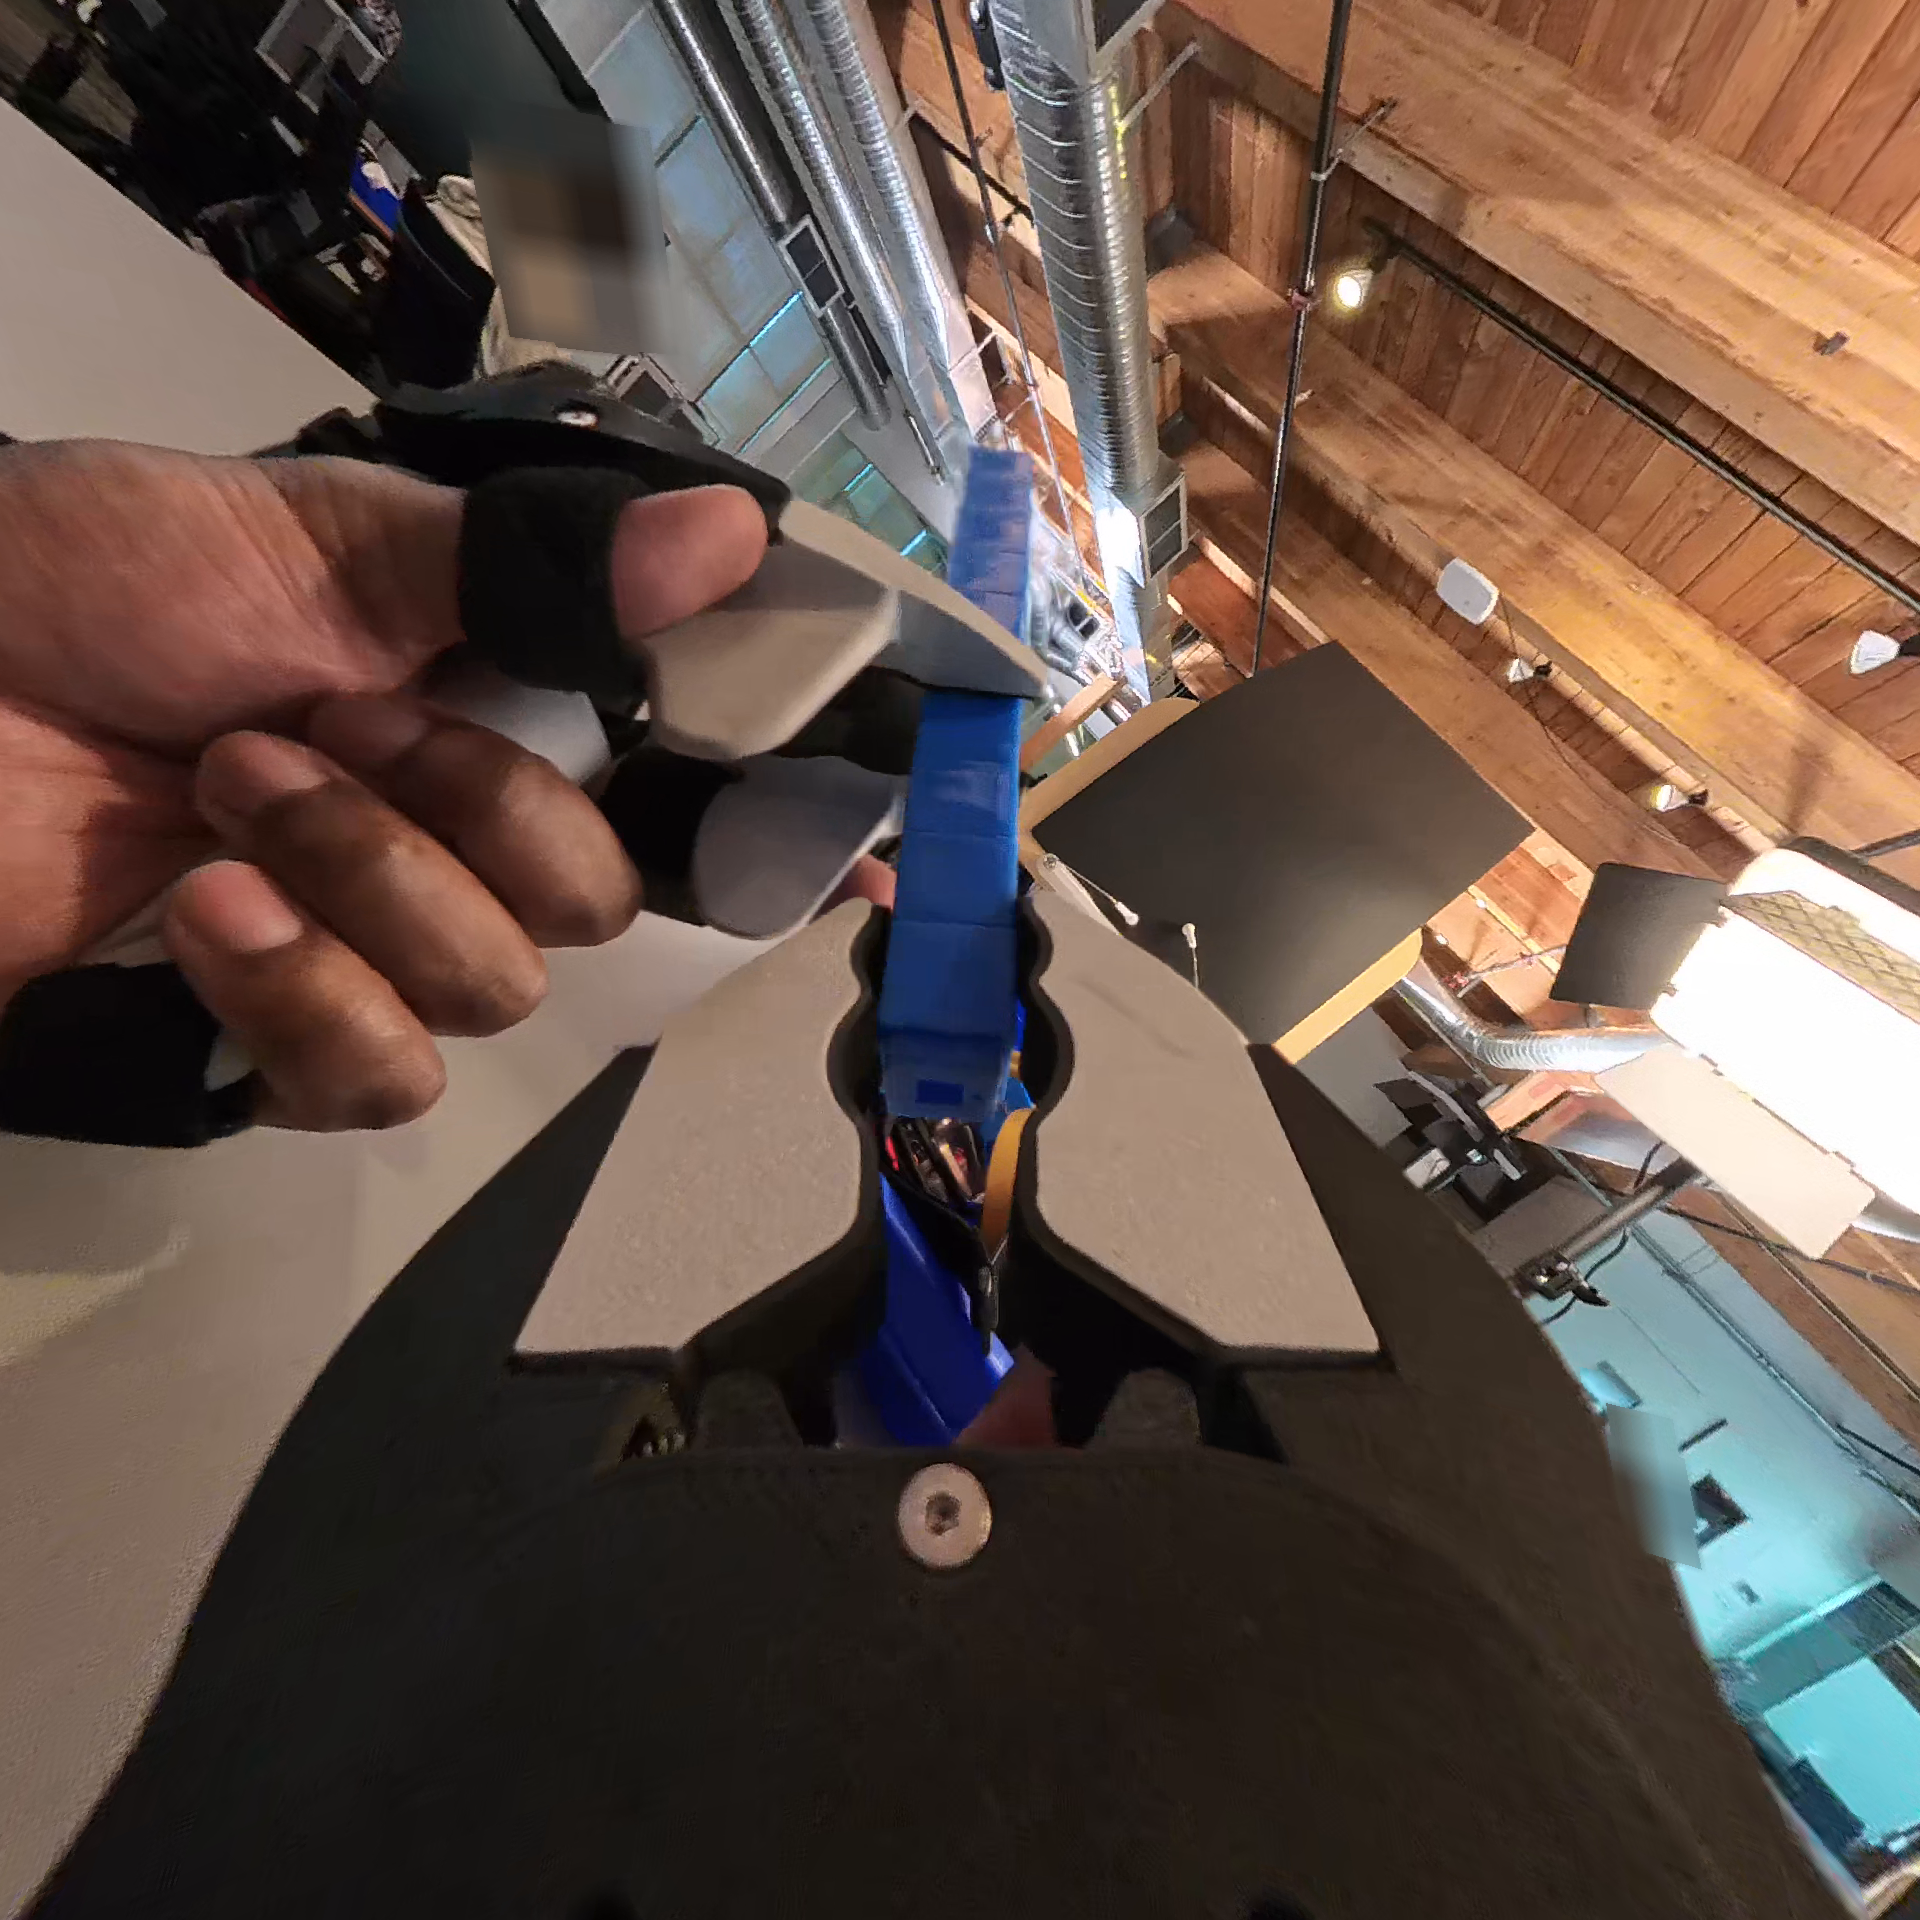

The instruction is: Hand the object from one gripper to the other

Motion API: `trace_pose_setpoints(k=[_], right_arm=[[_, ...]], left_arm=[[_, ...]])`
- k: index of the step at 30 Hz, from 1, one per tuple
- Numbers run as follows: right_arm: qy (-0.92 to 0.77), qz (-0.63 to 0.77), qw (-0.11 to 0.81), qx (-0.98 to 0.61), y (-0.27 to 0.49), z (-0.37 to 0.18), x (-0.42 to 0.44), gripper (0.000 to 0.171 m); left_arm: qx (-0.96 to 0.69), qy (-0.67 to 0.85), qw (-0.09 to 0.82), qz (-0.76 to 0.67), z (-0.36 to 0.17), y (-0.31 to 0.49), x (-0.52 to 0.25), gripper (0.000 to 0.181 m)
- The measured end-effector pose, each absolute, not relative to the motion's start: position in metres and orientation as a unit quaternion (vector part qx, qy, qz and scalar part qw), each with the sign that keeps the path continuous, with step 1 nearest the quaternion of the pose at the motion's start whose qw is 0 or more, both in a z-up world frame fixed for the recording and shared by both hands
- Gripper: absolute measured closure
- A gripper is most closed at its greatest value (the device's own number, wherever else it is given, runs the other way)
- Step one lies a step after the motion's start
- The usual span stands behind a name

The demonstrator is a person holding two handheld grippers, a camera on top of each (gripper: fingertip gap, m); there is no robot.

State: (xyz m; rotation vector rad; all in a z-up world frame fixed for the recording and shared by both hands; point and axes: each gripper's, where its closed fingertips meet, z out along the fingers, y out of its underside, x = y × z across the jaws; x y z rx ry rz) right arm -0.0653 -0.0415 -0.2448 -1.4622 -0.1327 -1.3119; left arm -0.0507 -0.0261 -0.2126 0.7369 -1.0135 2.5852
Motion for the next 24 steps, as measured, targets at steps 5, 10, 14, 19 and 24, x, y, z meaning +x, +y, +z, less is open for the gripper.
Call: trace_pose_setpoints(k=[5,10,14,19,24], right_arm=[[-0.021,-0.529,0.593,-0.606,-0.054,-0.233,-0.062,0.149],[0.007,-0.474,0.65,-0.594,-0.073,-0.222,-0.06,0.149],[0.013,-0.407,0.693,-0.595,-0.089,-0.217,-0.06,0.149],[0.038,-0.361,0.71,-0.603,-0.106,-0.217,-0.051,0.149],[0.025,-0.362,0.706,-0.609,-0.102,-0.22,-0.054,0.149]], left_arm=[[0.243,-0.378,0.086,0.889,-0.211,-0.027,-0.054,0.154],[0.258,-0.405,-0.023,0.877,-0.209,-0.007,-0.047,0.133],[0.246,-0.474,-0.198,0.822,-0.208,0.018,-0.042,0.124],[0.219,-0.553,-0.343,0.727,-0.222,0.025,-0.036,0.123],[0.144,-0.636,-0.415,0.635,-0.245,-0.016,-0.039,0.123]])
